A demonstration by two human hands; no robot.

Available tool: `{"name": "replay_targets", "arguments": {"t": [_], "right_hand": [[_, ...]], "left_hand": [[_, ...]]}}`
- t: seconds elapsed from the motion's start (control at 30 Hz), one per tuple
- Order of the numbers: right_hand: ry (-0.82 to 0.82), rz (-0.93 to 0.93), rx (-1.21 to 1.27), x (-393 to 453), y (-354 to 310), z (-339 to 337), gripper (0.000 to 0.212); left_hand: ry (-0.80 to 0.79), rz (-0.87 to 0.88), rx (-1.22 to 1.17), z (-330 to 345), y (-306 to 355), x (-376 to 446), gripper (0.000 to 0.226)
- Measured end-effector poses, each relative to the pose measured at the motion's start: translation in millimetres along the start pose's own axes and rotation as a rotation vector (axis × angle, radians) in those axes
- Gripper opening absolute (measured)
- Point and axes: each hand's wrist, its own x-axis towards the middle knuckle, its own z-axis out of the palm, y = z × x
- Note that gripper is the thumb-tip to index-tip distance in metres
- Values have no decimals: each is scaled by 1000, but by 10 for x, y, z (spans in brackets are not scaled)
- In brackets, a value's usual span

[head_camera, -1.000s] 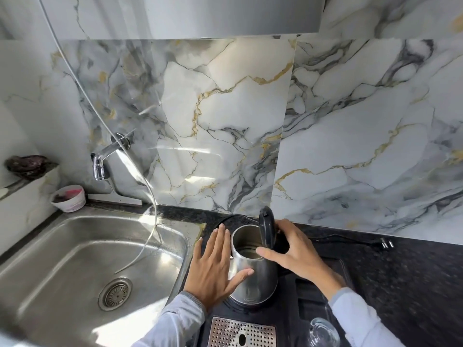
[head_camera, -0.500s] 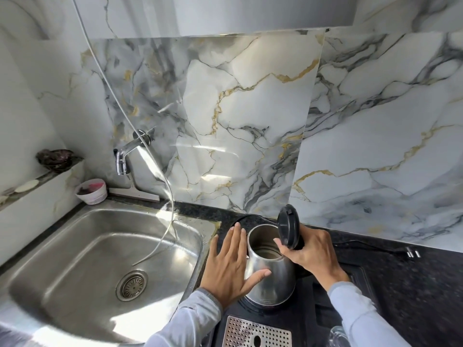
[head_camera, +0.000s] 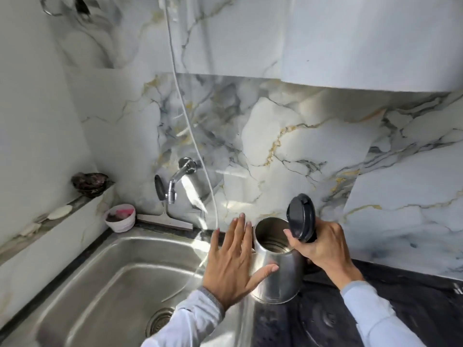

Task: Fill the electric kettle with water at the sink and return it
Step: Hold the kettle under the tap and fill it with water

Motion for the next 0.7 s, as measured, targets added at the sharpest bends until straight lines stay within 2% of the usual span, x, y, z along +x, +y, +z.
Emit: {"name": "replay_targets", "arguments": {"t": [0.23,0.43,0.57,0.7], "right_hand": [[-78,56,78,60,-929,1227,52],[-117,14,107,122,-1384,2038,50],[-117,48,112,156,-1450,2418,52],[-143,71,118,148,-1476,2681,49]], "left_hand": [[-51,-16,9,114,-1422,-255,100],[-65,-79,-3,335,-2256,-331,96],[43,-137,-136,314,-2605,2,76],[171,-354,-320,174,-2773,536,60]]}}
